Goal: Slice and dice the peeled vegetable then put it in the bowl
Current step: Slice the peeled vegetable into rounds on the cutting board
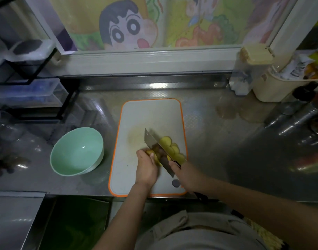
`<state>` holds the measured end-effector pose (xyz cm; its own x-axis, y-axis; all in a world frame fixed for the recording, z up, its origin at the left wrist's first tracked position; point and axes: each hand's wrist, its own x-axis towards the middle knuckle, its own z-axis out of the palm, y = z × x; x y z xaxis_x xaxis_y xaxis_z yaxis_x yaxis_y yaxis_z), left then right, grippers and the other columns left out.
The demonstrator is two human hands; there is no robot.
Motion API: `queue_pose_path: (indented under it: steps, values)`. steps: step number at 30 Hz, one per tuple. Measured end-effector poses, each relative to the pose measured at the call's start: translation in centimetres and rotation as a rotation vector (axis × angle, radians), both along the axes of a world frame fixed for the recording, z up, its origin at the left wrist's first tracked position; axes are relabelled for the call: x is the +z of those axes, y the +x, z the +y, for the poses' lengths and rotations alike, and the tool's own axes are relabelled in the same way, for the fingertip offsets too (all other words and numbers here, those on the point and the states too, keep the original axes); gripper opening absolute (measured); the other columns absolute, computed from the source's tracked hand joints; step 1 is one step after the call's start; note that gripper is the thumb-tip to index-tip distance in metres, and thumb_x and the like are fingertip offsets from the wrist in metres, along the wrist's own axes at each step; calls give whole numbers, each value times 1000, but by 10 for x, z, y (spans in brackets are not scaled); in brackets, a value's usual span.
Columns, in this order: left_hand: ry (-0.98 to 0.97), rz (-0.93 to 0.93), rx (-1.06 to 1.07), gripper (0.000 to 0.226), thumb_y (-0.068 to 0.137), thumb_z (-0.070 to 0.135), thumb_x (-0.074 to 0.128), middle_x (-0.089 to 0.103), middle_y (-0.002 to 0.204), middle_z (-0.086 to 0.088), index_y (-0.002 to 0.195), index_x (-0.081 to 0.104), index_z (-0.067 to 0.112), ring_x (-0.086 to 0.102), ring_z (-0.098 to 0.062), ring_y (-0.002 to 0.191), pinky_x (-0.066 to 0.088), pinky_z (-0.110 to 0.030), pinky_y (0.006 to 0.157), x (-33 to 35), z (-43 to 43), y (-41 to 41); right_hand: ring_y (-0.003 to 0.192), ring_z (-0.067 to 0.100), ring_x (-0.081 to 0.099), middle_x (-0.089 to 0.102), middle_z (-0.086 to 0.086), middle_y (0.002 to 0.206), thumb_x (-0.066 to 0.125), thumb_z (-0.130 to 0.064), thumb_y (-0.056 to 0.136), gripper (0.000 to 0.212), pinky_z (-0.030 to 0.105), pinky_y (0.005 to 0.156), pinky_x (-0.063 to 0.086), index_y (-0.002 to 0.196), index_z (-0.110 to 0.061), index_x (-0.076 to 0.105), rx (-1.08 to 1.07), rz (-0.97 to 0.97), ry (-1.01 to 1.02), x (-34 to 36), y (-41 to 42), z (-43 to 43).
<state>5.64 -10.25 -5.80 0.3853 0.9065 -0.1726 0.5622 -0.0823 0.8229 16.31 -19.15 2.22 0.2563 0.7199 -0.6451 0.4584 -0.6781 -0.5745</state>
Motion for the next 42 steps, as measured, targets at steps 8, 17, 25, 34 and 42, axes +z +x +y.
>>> queue_pose_path:
  steps: [8,17,25,34,42]
  values:
    - [16,20,30,11,99,22,33,51,98,-7,103,28,12,54,-26,84,38,-30,70,-5,4,3,110,33,50,39,27,134,40,-3,97,66,37,86,42,150,-5,1,101,-100,-96,10,6,-14]
    - [101,13,0,10,99,18,34,48,94,-5,102,29,10,50,-23,79,34,-28,67,-2,-2,2,53,8,33,38,1,62,31,-38,102,46,17,49,26,68,-10,47,-67,-24,80,-20,-7,0]
    - [91,9,-24,12,99,19,32,50,100,-9,106,30,9,53,-27,84,40,-33,71,-10,1,-3,62,18,53,40,-1,61,32,-42,101,46,16,59,39,61,-20,36,-96,0,135,-27,-12,26]
    - [67,4,-62,14,100,18,30,46,100,-5,107,30,7,46,-12,80,35,-26,70,-8,4,-6,57,22,54,42,6,62,28,-43,101,54,22,40,38,65,-7,45,-61,-41,62,-24,-14,29]
    - [62,-6,-45,10,99,21,30,45,94,0,103,28,11,45,-6,76,35,-25,69,-1,2,-4,57,4,36,40,-4,67,32,-45,99,41,10,50,31,65,-22,34,-80,92,97,-33,4,-5]
